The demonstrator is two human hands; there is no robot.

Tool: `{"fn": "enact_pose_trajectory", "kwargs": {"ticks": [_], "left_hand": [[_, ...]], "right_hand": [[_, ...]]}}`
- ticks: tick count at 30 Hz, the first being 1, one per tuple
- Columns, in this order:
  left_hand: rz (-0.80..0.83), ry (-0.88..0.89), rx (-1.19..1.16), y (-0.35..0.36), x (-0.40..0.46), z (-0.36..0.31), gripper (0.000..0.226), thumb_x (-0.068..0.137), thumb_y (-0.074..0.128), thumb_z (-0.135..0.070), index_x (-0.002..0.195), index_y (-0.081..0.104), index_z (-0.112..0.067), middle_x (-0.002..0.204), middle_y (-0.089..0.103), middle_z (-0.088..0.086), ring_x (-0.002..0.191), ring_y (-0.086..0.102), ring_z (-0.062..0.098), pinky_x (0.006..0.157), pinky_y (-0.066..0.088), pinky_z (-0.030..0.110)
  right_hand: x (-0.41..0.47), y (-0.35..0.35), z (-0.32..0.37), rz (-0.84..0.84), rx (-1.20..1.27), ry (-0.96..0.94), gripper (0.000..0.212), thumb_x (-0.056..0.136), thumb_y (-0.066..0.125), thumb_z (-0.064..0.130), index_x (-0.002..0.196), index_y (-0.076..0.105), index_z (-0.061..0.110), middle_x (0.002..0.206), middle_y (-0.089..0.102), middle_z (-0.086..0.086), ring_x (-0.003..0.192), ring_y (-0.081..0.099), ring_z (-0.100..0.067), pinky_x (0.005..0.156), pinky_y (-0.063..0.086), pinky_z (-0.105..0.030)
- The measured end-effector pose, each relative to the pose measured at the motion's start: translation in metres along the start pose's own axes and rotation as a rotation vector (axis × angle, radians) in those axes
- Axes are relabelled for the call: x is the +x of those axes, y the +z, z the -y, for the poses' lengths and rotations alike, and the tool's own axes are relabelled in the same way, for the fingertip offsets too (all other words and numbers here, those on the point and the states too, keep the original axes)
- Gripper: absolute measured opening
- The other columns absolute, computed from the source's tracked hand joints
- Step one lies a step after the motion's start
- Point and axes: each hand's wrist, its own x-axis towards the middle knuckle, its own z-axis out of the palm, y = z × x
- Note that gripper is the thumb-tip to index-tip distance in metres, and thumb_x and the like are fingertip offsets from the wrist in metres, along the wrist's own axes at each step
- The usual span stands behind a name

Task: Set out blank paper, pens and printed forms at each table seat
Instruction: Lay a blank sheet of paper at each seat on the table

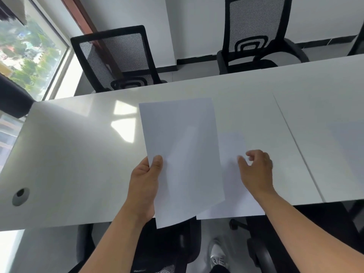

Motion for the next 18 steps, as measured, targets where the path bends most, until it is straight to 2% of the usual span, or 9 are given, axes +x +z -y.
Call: {"fn": "enact_pose_trajectory", "kwargs": {"ticks": [2, 5, 7, 8, 9, 10, 12, 14, 18], "left_hand": [[0.006, 0.003, 0.001, 0.001, 0.0, 0.0, 0.028, 0.113, 0.058, -0.037, 0.126, 0.076, -0.02, 0.122, 0.082, 0.01, 0.112, 0.077, 0.042, 0.098, 0.062, 0.065], [0.007, 0.005, 0.003, 0.004, -0.003, 0.001, 0.029, 0.113, 0.058, -0.037, 0.126, 0.076, -0.019, 0.121, 0.082, 0.011, 0.112, 0.077, 0.043, 0.097, 0.062, 0.066], [0.007, 0.007, 0.006, 0.005, -0.005, 0.0, 0.029, 0.113, 0.058, -0.037, 0.125, 0.076, -0.019, 0.121, 0.082, 0.011, 0.112, 0.077, 0.043, 0.097, 0.063, 0.066], [0.006, 0.012, 0.006, 0.005, -0.006, -0.002, 0.028, 0.113, 0.058, -0.037, 0.124, 0.077, -0.019, 0.121, 0.082, 0.011, 0.112, 0.078, 0.043, 0.096, 0.063, 0.065], [0.002, 0.017, 0.008, 0.004, -0.008, -0.004, 0.028, 0.113, 0.058, -0.037, 0.124, 0.077, -0.019, 0.121, 0.082, 0.011, 0.111, 0.078, 0.042, 0.095, 0.064, 0.064], [-0.004, 0.025, 0.012, 0.003, -0.01, -0.006, 0.027, 0.113, 0.058, -0.036, 0.124, 0.077, -0.02, 0.12, 0.082, 0.01, 0.11, 0.079, 0.04, 0.094, 0.064, 0.062], [-0.02, 0.042, 0.019, -0.001, -0.014, -0.011, 0.027, 0.113, 0.057, -0.035, 0.124, 0.077, -0.02, 0.119, 0.083, 0.009, 0.109, 0.079, 0.039, 0.095, 0.064, 0.061], [-0.028, 0.061, 0.023, -0.005, -0.019, -0.016, 0.028, 0.114, 0.057, -0.035, 0.124, 0.077, -0.019, 0.119, 0.083, 0.009, 0.109, 0.08, 0.037, 0.096, 0.063, 0.061], [-0.054, 0.115, 0.034, -0.012, -0.031, -0.031, 0.027, 0.115, 0.055, -0.032, 0.124, 0.077, -0.02, 0.116, 0.084, 0.006, 0.104, 0.082, 0.031, 0.091, 0.066, 0.056]], "right_hand": [[-0.006, -0.006, 0.025, 0.132, 0.269, 0.02, 0.031, 0.11, 0.057, 0.042, 0.11, 0.069, 0.014, 0.114, 0.072, -0.005, 0.106, 0.067, -0.027, 0.094, 0.054, -0.046], [-0.017, -0.014, 0.057, 0.429, 0.566, 0.079, 0.051, 0.114, 0.044, 0.054, 0.116, 0.076, 0.014, 0.107, 0.081, -0.005, 0.092, 0.074, -0.02, 0.09, 0.055, -0.039], [-0.022, -0.015, 0.067, 0.522, 0.63, 0.086, 0.066, 0.106, 0.053, 0.068, 0.117, 0.072, 0.005, 0.105, 0.077, -0.014, 0.089, 0.07, -0.032, 0.092, 0.056, -0.043], [-0.023, -0.015, 0.07, 0.534, 0.646, 0.078, 0.077, 0.096, 0.064, 0.074, 0.113, 0.065, -0.002, 0.101, 0.069, -0.021, 0.085, 0.06, -0.041, 0.108, 0.052, -0.061], [-0.025, -0.016, 0.073, 0.527, 0.657, 0.067, 0.082, 0.089, 0.074, 0.074, 0.106, 0.057, -0.005, 0.092, 0.059, -0.017, 0.081, 0.049, -0.037, 0.082, 0.023, -0.041], [-0.025, -0.016, 0.075, 0.512, 0.666, 0.057, 0.076, 0.086, 0.081, 0.066, 0.1, 0.051, -0.004, 0.089, 0.05, -0.014, 0.081, 0.041, -0.033, 0.072, 0.04, -0.04], [-0.027, -0.018, 0.079, 0.496, 0.679, 0.04, 0.052, 0.091, 0.084, 0.046, 0.099, 0.058, 0.001, 0.089, 0.059, -0.018, 0.08, 0.052, -0.028, 0.071, 0.043, -0.039], [-0.03, -0.02, 0.086, 0.46, 0.669, 0.039, 0.034, 0.095, 0.084, 0.035, 0.105, 0.068, 0.006, 0.092, 0.07, -0.012, 0.083, 0.061, -0.022, 0.075, 0.048, -0.038], [-0.038, -0.025, 0.106, 0.421, 0.626, -0.035, 0.033, 0.093, 0.084, 0.033, 0.104, 0.067, 0.007, 0.088, 0.064, -0.011, 0.081, 0.056, -0.021, 0.074, 0.045, -0.039]]}}
